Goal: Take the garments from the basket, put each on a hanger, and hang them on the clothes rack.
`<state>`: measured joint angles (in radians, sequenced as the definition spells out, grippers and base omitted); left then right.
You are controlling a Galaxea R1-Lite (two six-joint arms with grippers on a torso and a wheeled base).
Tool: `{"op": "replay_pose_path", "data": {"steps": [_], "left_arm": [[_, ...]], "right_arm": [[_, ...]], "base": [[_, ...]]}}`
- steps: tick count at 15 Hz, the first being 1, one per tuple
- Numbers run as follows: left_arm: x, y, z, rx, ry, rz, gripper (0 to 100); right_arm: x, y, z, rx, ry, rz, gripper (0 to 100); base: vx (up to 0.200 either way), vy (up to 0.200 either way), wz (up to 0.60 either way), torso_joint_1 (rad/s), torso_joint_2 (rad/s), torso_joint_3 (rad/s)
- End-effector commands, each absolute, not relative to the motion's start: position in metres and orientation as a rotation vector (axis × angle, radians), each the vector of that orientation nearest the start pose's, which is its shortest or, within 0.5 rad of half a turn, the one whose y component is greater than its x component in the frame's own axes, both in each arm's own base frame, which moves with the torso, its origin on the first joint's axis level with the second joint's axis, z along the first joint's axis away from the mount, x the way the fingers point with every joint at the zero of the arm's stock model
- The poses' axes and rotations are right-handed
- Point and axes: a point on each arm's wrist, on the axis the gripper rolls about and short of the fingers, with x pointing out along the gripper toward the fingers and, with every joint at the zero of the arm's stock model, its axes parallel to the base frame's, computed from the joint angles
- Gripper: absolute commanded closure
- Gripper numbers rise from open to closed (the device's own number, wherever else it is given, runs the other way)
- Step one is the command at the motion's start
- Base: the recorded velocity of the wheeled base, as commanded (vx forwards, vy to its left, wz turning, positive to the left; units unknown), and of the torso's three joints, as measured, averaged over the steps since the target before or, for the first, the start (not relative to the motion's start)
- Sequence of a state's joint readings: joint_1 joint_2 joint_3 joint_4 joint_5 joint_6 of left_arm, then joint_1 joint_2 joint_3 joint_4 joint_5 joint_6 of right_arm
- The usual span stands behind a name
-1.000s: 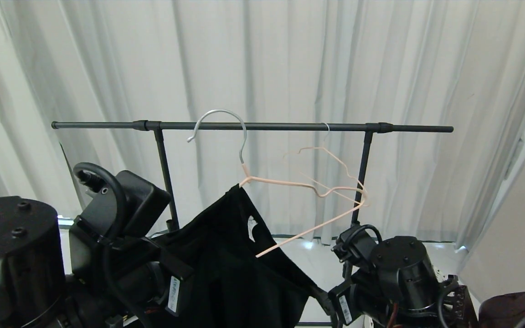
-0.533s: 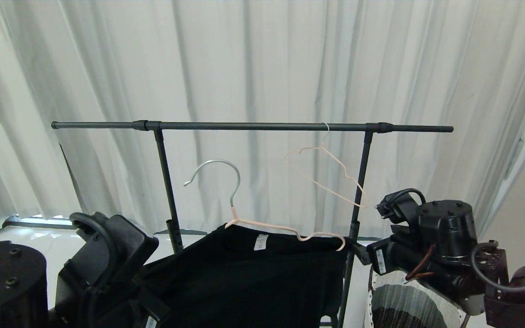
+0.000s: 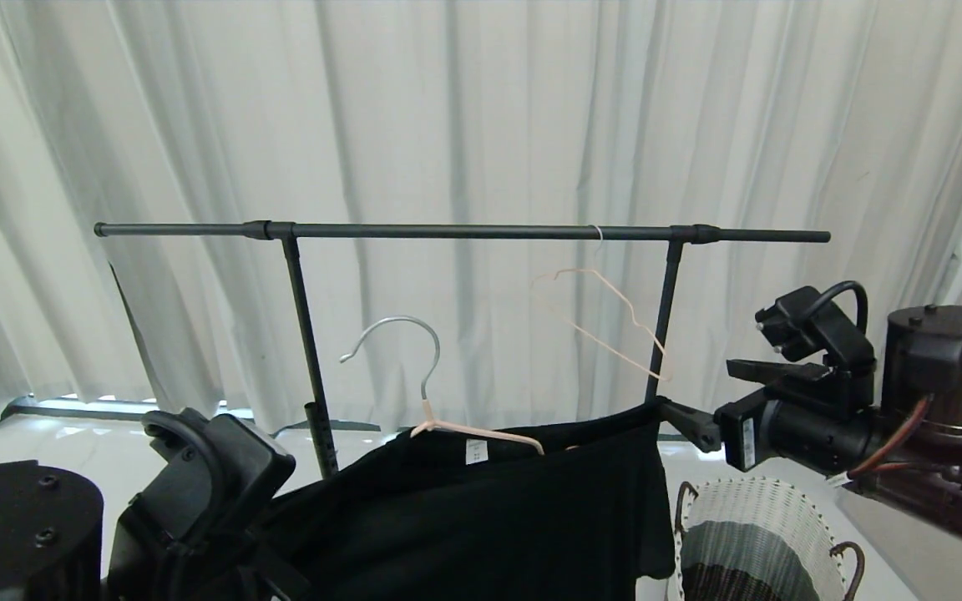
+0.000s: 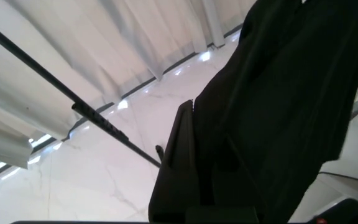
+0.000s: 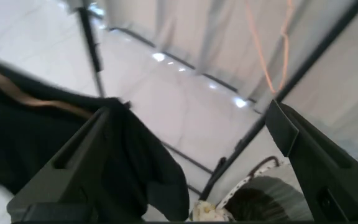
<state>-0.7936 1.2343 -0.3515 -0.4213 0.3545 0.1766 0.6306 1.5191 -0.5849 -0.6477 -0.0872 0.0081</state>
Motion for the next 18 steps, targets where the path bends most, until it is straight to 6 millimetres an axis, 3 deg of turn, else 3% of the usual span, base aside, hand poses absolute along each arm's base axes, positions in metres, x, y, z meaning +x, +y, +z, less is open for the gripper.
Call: {"op": "replay_pose_path", "data": {"steps": [1,4,9,14,18], "left_arm": [[0.121,-0.112,0.147,0.437,0.374,-0.467,100],[0.123,-0.114,0.150,0.418,0.348,-0.468,100],[0.120,-0.120,0.154,0.389,0.292,-0.504,100],[0.101,-0.133,0.150,0.396,0.242,-0.634,100],[0.089,-0.132,0.141,0.403,0.198,-0.696,100]], "right_arm": [[0.184,0.134,0.212,-0.063,0.205,0.612,0],[0.171,0.125,0.228,-0.103,0.230,0.713,0],[0.166,0.120,0.229,-0.278,0.217,0.870,0],[0.134,0.143,0.222,-0.449,0.297,1.231,0],[0.133,0.171,0.217,-0.483,0.365,1.344,0]], "base": [[0.000,0.000,0.00,0.000,0.00,0.000],[0.000,0.000,0.00,0.000,0.00,0.000],[0.000,0.000,0.00,0.000,0.00,0.000],[0.000,0.000,0.00,0.000,0.00,0.000],[0.000,0.000,0.00,0.000,0.00,0.000]]}}
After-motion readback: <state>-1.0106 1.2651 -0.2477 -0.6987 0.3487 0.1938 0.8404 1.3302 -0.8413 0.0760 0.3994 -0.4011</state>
